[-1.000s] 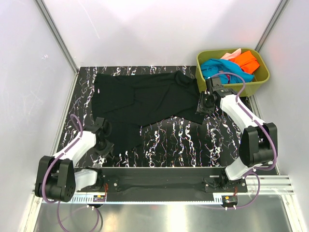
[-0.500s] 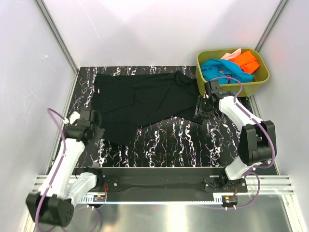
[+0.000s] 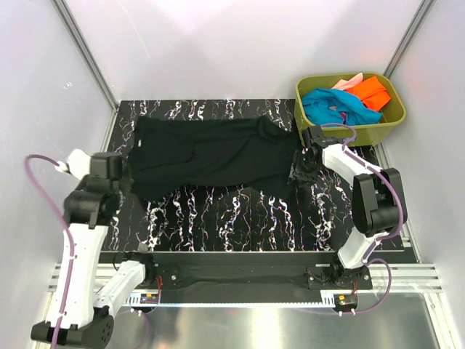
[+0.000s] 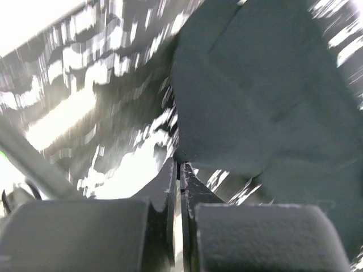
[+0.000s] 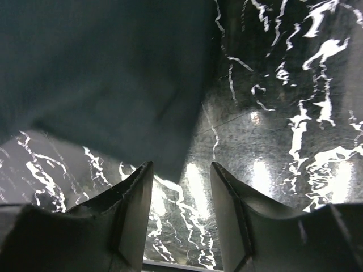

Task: Fold and stack the t-shirts
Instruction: Flatten the tshirt out

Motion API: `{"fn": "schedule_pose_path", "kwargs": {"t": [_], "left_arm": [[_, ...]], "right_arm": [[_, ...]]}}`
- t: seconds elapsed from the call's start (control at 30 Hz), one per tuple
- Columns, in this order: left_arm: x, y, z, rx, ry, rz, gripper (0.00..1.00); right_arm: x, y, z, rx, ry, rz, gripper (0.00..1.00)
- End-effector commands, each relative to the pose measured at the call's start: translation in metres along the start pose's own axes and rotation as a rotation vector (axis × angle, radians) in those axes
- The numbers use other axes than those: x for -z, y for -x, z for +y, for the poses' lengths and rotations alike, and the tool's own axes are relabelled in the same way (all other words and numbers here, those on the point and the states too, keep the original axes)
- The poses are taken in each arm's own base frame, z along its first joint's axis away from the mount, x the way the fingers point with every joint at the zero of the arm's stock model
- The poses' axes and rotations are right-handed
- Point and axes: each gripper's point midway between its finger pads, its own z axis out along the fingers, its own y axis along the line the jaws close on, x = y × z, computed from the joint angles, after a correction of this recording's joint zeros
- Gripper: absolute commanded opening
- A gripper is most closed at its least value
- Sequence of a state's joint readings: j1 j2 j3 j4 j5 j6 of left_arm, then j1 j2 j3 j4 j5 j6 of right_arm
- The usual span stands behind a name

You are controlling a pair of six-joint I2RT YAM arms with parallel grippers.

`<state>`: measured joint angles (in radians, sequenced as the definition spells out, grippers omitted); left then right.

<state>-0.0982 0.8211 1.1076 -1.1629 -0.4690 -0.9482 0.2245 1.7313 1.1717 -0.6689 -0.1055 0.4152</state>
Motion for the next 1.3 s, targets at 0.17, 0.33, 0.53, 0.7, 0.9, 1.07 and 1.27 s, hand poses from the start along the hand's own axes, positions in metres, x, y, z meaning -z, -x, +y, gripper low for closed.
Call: {"fn": "schedule_pose_path", "kwargs": {"t": [0.17, 0.33, 0.53, 0.7, 0.9, 1.07, 1.27], "left_arm": [[0.030, 0.072, -0.008, -0.047, -0.011, -0.247, 0.00], [0.020, 0.049, -0.020, -0.038, -0.071, -0.157, 0.00], [0.012, 0.038, -0.022, -0.045, -0.083, -0.121, 0.00], [0.013, 0.040, -0.023, -0.064, -0.083, -0.125, 0.00], [0.012, 0.037, -0.023, -0.064, -0.089, -0.113, 0.00], [0.011, 0.035, -0.023, -0.066, -0.092, -0.106, 0.00], [0.014, 0.035, -0.021, -0.066, -0.096, -0.107, 0.00]], "right_arm": [[0.003, -0.018, 0.029, -0.015, 0.136, 0.032, 0.55], [0.009, -0.063, 0.060, 0.070, 0.171, 0.078, 0.58], [0.005, -0.105, 0.057, 0.078, 0.115, 0.120, 0.59], [0.002, -0.127, 0.044, 0.069, 0.092, 0.154, 0.60], [-0.007, -0.133, 0.048, 0.038, 0.111, 0.139, 0.58], [-0.019, -0.130, 0.051, 0.007, 0.076, 0.125, 0.49], [-0.029, -0.130, 0.041, -0.038, 0.015, 0.098, 0.37]]}}
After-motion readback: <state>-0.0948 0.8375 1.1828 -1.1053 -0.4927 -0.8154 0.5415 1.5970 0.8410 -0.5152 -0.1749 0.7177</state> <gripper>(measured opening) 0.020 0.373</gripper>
